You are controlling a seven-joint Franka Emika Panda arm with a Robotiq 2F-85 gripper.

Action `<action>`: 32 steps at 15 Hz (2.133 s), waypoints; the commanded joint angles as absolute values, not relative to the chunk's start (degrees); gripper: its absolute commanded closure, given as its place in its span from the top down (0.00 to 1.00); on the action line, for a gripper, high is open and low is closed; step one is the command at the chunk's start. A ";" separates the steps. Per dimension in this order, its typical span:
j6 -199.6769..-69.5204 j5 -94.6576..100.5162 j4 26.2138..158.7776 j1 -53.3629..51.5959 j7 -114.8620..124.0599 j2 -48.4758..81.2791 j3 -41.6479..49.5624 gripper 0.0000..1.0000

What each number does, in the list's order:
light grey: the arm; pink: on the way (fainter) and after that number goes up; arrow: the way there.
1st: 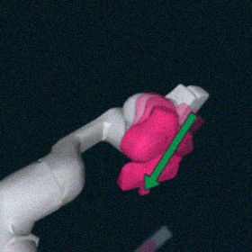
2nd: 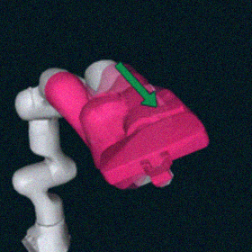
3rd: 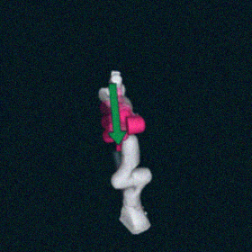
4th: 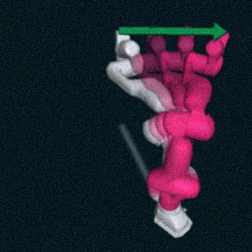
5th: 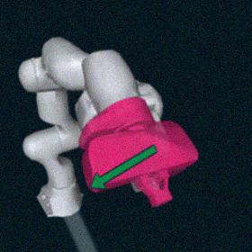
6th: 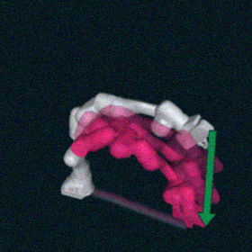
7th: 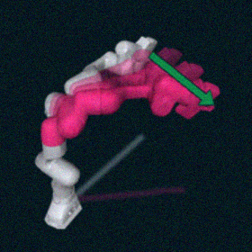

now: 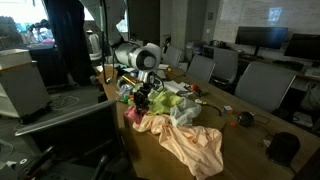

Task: Pick up all the clothes from the table and put them on the chair.

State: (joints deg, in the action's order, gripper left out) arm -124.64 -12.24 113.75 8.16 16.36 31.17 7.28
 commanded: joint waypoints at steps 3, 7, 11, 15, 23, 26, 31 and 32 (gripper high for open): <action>-123.16 -12.68 119.21 8.31 16.31 22.56 8.37 0.03; -121.38 -12.42 123.50 8.40 16.23 13.33 9.33 0.03; -118.81 -10.39 126.21 7.87 17.53 4.74 9.82 0.02; -116.94 -9.20 128.76 7.98 17.92 -2.64 9.30 0.02; -115.95 -6.20 135.10 8.51 17.59 -16.75 7.48 0.02; -114.64 -6.33 136.98 8.53 16.29 -21.56 6.84 0.02; -109.63 -6.17 140.10 8.24 12.24 -29.72 5.79 0.02; -108.42 -5.87 140.63 8.20 11.26 -31.15 5.57 0.02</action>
